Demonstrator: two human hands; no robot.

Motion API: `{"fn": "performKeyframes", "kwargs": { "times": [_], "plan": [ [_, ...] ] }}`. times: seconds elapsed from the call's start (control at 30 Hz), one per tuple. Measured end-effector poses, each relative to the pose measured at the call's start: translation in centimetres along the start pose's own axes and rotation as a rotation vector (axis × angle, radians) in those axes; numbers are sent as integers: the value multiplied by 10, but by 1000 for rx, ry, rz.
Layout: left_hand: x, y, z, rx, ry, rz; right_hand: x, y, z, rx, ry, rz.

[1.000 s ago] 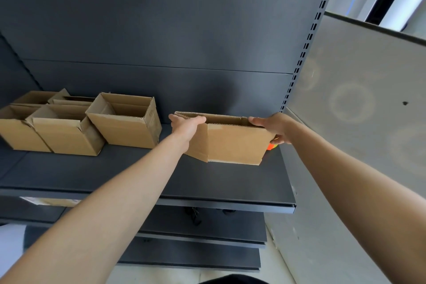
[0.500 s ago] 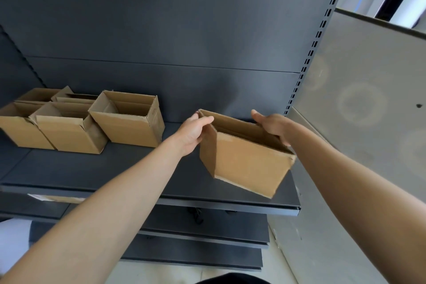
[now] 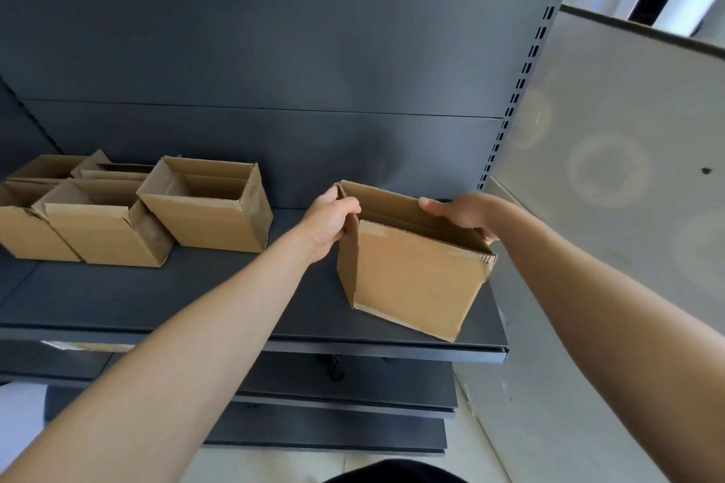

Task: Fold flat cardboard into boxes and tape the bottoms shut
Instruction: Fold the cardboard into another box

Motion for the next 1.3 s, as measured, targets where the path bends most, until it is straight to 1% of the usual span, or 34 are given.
{"fn": "performKeyframes", "kwargs": {
  "times": [0.1,0.27,0.33,0.5,0.6,0.77,0.9,1.03,1.13,1.3],
  "plan": [
    [-1,-3,-1,5,41,0,-1,2,3,3,-71,-8],
    [-7,-4,-5,18,53,7,-13,12,2,-74,-339,-92],
    [-7,-2,-6,12,59,29,-16,14,3,-88,-381,-89],
    [-3,1,-10,11,97,20,-11,7,12,-78,-291,137],
    [-3,3,-12,-7,151,2,-10,7,10,-77,-279,165],
    [-6,3,-15,-25,215,-20,-7,5,13,-23,-155,231],
    [-5,2,-16,-38,242,-32,-9,4,13,-22,-157,293],
    [-9,6,-16,-37,271,-64,-10,0,9,-2,-101,397],
    [-10,6,-18,-34,275,-79,-12,-2,6,-13,-93,460],
    [-6,5,-22,-44,334,-27,-14,-7,6,-19,-123,439]
  ]
}}
Point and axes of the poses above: each hand's wrist, its own z-axis towards the middle knuckle, its own x-axis out of the palm, y = z × x, the point moved 6 cm from there along z, towards the middle knuckle, and after that the axes turned 1 degree about -z, right-handed, at the moved point
